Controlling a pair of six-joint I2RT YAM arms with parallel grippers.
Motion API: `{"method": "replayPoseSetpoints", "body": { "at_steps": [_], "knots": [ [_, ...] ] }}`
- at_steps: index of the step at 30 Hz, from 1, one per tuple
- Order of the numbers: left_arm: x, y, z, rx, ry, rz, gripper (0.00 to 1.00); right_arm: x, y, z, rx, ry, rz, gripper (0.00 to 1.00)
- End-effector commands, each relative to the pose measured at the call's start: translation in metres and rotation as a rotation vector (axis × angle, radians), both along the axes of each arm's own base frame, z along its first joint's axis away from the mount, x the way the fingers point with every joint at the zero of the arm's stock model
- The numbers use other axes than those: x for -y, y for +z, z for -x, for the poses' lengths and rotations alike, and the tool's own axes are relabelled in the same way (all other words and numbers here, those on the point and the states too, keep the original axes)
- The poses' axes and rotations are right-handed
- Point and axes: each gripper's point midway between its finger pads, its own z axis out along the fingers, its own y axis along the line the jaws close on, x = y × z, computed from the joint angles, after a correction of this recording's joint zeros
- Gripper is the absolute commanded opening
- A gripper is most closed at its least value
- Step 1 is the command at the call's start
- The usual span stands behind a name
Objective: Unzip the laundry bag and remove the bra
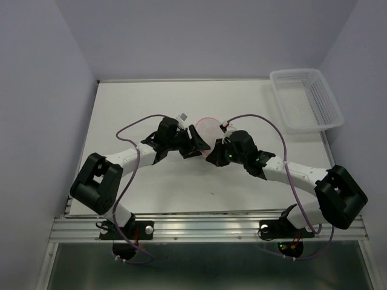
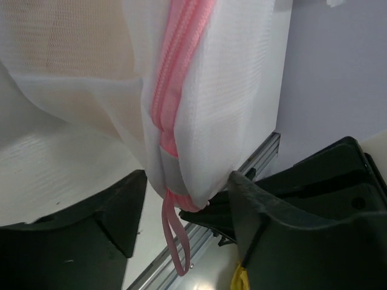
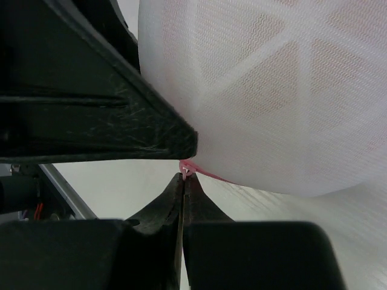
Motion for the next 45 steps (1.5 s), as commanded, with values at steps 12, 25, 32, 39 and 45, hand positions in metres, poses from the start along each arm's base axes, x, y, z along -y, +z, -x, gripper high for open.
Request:
{"method": "replayPoseSetpoints", "body": {
  "at_steps": [12,25,32,39,45],
  "knots": [
    [0.022,0.029,-0.017,0.034,0.011,0.107,0.00,0.011,0.005,-0.016,0.046,-0.099,0.075,0.01],
    [0.023,0.043,-0.012,0.113,-0.129,0.096,0.00,0.073,-0.019,-0.053,0.039,-0.272,0.211,0.01],
    [0.020,0.039,-0.007,0.170,-0.278,0.050,0.00,0.111,-0.023,-0.088,0.153,-0.267,0.329,0.01],
    [0.005,0.037,-0.011,0.208,-0.320,0.015,0.00,0.168,-0.018,-0.134,0.222,-0.413,0.450,0.01],
    [-0.006,0.031,-0.026,0.220,-0.298,-0.042,0.00,0.150,0.001,-0.143,0.274,-0.300,0.370,0.01]
  ]
}}
